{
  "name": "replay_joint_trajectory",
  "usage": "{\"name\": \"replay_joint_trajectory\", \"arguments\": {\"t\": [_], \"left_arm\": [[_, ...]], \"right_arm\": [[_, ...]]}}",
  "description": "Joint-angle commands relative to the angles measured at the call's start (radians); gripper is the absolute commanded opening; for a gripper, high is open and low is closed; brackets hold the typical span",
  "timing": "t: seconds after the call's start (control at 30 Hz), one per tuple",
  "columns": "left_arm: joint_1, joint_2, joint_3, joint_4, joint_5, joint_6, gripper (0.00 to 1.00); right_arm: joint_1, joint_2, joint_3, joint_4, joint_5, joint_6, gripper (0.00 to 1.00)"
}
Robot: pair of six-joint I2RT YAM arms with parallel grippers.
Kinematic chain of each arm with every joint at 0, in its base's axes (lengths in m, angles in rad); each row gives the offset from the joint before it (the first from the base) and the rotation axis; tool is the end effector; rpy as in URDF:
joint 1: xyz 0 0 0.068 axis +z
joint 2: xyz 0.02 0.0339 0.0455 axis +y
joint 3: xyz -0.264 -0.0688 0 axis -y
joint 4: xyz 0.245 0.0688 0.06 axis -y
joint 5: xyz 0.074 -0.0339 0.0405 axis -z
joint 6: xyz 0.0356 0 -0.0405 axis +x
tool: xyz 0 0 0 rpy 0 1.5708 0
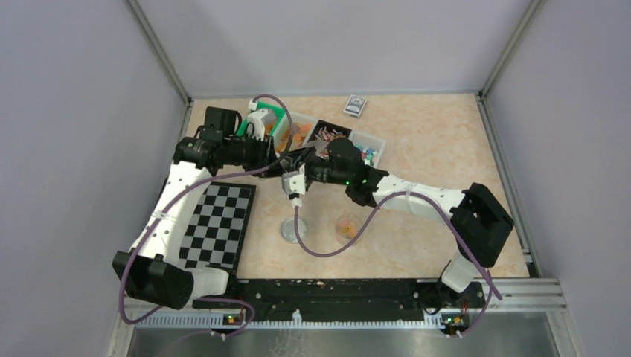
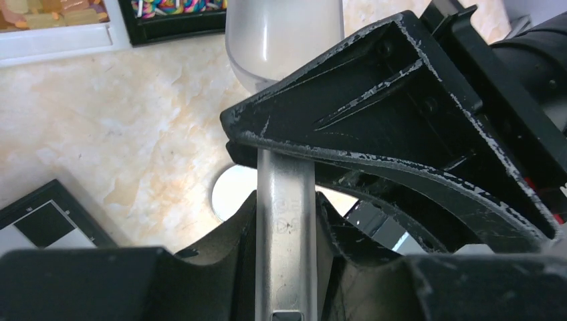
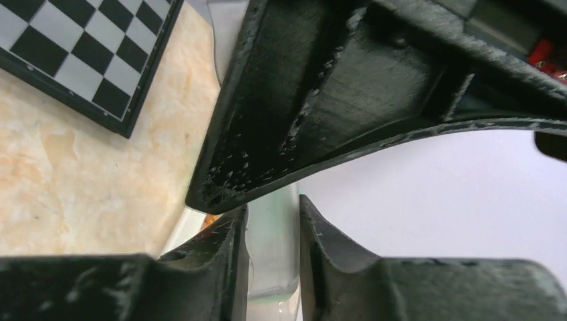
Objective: Pack the candies
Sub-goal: Adjust the spatula.
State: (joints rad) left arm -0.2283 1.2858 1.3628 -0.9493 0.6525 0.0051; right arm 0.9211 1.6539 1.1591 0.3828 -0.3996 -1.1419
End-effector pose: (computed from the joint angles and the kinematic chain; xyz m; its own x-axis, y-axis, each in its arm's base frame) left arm 0.2398 -0.0779 0.3672 -0.7431 0.1768 -0.6454 0.5639 0.6847 -0.4617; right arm 0.2262 0.3206 0.3011 0.8517 -0.2639 -0.4528 -0.4638 0.0228 -0.8856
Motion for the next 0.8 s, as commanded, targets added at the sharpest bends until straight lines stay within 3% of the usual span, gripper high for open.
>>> {"name": "replay_joint_trajectory", "arguments": {"t": [0.0,0.07,0.1,0.4,0.77], "left_arm": [[-0.006,0.002,0.028,0.029,0.034,-0.004,0.0],[-0.006,-0.004,0.04,0.037,0.003,-0.004,0.0],[-0.006,-0.01,0.043,0.046,-0.01,-0.004,0.03],[-0.006,-0.082,-0.012,0.167,-0.042,-0.043,0.32],[-0.006,-0.11,-0.06,0.216,-0.066,-0.031,0.41]], "right_arm": [[0.012,0.004,0.007,0.024,0.044,-0.059,0.14],[0.013,0.006,-0.004,0.069,0.061,-0.04,0.01],[0.013,0.007,-0.008,0.083,0.068,-0.026,0.0],[0.013,0.02,-0.015,0.201,0.073,0.159,0.0],[0.014,0.021,-0.014,0.202,0.094,0.232,0.0]]}}
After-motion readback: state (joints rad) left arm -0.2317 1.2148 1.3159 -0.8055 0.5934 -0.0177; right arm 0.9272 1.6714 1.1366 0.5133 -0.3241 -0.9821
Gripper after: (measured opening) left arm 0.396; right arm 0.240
